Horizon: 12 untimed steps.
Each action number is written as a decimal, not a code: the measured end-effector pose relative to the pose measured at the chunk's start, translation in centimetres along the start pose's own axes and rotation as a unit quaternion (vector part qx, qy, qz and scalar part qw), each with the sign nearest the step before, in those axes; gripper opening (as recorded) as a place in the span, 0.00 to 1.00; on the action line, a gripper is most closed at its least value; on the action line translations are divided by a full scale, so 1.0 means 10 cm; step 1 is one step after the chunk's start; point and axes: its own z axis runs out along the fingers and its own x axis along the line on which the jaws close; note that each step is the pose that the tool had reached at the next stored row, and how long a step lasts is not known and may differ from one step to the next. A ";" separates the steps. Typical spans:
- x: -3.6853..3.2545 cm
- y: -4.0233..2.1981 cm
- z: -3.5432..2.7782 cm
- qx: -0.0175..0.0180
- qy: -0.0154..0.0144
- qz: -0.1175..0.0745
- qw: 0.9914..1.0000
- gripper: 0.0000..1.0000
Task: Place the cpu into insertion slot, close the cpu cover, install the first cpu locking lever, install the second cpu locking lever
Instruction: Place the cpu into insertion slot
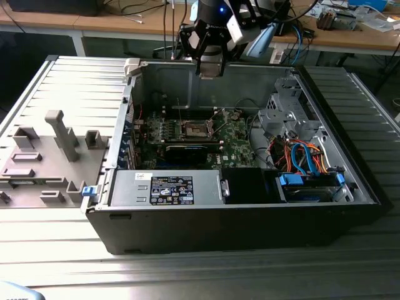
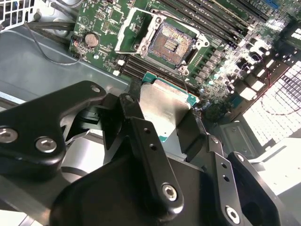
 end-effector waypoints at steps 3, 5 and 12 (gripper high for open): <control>0.000 -0.001 0.011 0.000 0.000 0.000 1.000 0.55; 0.000 -0.001 0.014 0.000 0.000 0.000 1.000 0.55; -0.001 -0.002 0.027 0.000 0.000 0.000 1.000 0.55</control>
